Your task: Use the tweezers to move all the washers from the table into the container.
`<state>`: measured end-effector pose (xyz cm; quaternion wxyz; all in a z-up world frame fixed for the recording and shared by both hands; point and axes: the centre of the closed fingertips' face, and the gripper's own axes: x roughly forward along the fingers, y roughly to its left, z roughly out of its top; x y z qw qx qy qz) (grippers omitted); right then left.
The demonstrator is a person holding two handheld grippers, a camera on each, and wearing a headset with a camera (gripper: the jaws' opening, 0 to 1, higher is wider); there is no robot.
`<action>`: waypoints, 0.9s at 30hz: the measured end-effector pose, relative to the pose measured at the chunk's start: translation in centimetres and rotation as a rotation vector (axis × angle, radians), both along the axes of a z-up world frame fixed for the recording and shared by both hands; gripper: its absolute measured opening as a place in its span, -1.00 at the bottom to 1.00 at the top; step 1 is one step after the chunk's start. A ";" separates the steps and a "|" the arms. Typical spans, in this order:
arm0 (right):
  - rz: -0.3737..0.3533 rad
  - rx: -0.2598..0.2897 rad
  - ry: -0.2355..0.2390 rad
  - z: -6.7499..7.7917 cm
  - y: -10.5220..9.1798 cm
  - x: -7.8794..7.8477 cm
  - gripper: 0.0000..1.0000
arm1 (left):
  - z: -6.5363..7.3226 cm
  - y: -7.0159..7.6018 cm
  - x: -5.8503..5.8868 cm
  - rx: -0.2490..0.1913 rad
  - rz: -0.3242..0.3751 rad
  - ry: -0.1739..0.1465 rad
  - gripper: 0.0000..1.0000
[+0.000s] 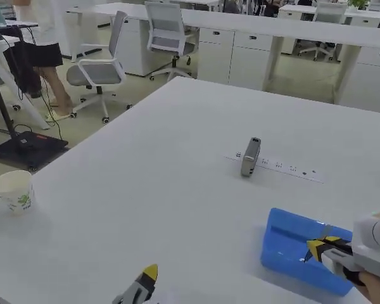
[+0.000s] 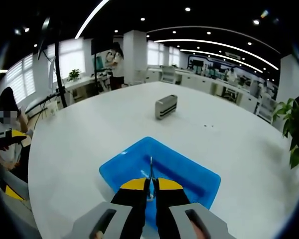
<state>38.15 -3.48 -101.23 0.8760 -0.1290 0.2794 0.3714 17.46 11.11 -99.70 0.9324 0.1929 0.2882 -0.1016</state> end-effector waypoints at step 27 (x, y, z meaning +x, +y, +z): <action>-0.036 0.035 0.005 0.6 -0.3 -0.5 -0.94 | 0.2 0.2 0.1 -0.002 0.009 -0.006 0.82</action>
